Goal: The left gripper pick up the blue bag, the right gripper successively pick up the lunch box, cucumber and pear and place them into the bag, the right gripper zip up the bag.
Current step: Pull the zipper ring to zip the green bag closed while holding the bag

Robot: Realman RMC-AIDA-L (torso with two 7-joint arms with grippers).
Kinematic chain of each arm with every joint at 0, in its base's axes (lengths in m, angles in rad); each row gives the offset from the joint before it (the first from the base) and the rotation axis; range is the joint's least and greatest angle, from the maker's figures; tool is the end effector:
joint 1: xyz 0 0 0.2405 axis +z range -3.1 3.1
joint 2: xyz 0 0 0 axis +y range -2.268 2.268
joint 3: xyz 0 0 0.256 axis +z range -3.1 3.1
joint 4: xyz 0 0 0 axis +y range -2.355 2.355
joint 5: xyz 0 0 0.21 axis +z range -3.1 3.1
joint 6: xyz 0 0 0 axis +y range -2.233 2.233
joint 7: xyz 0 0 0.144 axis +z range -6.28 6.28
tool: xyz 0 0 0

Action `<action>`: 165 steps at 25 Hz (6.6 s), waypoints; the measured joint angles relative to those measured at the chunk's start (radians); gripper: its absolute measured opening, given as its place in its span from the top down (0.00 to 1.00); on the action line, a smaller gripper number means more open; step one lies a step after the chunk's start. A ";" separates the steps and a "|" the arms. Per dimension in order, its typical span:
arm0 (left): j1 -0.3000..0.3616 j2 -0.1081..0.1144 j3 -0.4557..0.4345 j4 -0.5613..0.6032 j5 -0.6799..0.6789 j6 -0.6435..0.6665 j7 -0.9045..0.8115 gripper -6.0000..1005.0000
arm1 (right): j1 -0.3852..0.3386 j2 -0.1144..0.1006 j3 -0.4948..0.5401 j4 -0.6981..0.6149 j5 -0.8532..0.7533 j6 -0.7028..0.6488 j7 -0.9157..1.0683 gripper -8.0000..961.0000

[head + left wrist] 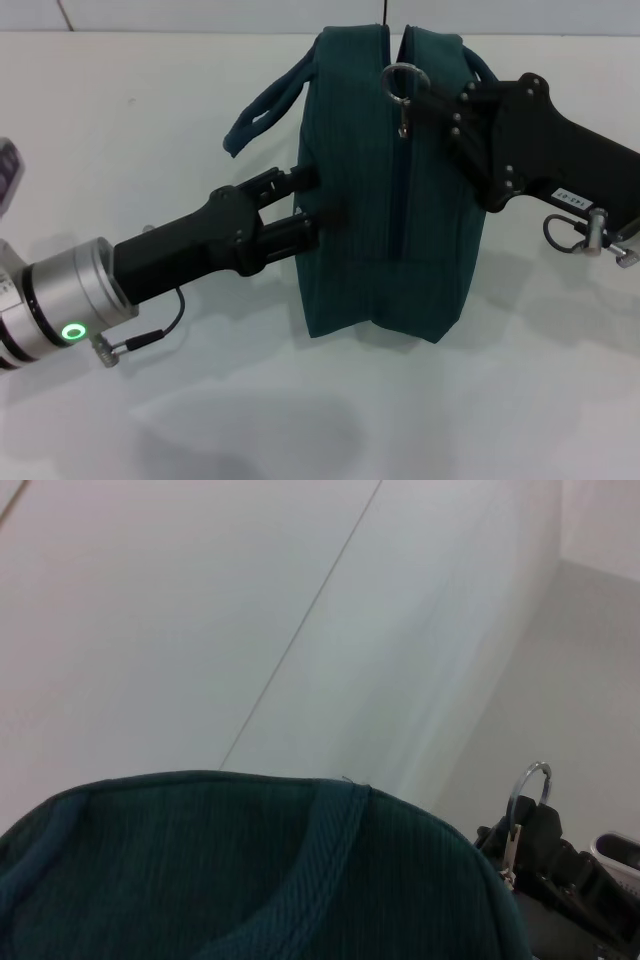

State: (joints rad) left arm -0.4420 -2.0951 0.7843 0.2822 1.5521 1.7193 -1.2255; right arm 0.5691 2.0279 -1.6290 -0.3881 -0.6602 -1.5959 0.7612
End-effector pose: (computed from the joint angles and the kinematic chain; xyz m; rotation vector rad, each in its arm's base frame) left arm -0.2539 0.2747 -0.0313 -2.4788 -0.8446 -1.3969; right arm 0.1728 0.3217 -0.0265 -2.4349 0.0051 1.4427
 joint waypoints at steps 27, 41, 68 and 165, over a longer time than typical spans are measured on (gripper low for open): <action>-0.031 0.006 0.058 -0.001 0.011 0.022 -0.008 0.87 | -0.006 0.000 -0.007 0.000 0.019 -0.002 -0.003 0.99; -0.025 0.007 0.107 0.003 0.062 0.015 0.002 0.93 | -0.009 0.000 -0.006 0.002 0.046 -0.004 0.002 0.99; -0.005 0.019 0.111 0.053 0.088 0.019 0.032 0.93 | -0.008 -0.003 -0.001 0.045 0.142 0.017 0.431 0.99; -0.185 0.009 0.464 1.216 0.586 -0.220 -1.278 0.11 | 0.015 0.000 0.000 0.073 0.257 0.265 0.411 0.98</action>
State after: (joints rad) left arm -0.6265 -2.0863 1.2479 1.4987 2.1386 1.4997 -2.5030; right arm 0.5838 2.0279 -1.6291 -0.3153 -0.4035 -1.3312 1.1719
